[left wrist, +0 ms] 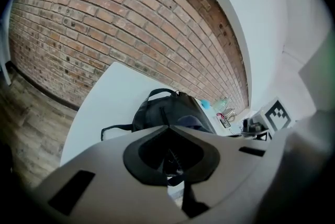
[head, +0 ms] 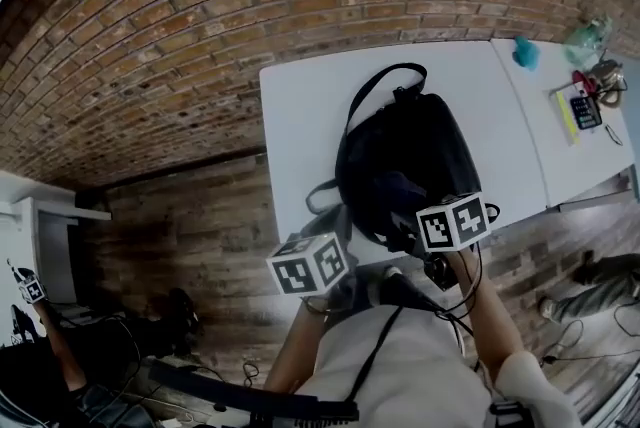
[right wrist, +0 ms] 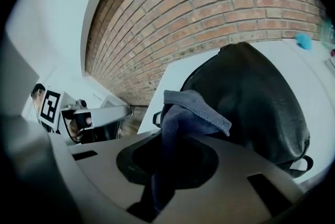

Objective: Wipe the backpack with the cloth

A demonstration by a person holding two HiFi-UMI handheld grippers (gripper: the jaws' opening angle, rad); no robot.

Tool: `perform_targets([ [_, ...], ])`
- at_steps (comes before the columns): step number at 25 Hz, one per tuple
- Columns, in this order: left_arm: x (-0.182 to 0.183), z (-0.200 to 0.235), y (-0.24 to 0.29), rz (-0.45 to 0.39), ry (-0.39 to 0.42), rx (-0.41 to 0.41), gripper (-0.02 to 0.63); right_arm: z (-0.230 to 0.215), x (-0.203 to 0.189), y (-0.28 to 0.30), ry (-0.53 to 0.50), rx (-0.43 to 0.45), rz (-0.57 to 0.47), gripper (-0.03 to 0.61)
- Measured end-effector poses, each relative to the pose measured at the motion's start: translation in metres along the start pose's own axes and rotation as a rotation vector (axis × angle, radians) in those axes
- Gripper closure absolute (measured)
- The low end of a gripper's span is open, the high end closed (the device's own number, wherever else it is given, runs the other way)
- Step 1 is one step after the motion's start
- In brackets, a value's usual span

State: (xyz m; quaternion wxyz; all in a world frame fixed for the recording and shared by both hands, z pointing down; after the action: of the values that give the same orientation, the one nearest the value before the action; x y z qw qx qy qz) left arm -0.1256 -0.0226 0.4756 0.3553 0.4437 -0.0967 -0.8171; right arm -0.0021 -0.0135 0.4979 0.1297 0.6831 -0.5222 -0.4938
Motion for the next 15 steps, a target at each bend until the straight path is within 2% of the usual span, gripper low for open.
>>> perform_targets([
  [6, -0.027, -0.032, -0.009, -0.014, 0.031, 0.026, 0.609, -0.003, -0.004, -0.045, 0.076, 0.088, -0.142, 0.54],
  [11, -0.065, -0.076, -0.021, -0.025, 0.066, 0.031, 0.609, -0.01, -0.026, -0.096, 0.089, 0.147, -0.226, 0.54],
  [15, -0.088, -0.106, -0.039, -0.071, 0.072, 0.045, 0.609, -0.012, -0.043, -0.138, 0.085, 0.198, -0.293, 0.541],
])
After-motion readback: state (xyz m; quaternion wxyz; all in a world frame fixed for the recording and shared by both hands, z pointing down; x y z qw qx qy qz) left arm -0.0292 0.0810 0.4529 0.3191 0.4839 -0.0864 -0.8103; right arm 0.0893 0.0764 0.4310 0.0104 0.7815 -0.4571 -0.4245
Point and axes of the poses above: the fingertips, and each gripper's own axes: y forward along the fingers, z to its left, x out of its top, the point moved 2 cm from there along -y, backward along the fingers, and after that the axes turned 8 degrees about -z, right-handed, at the moved point
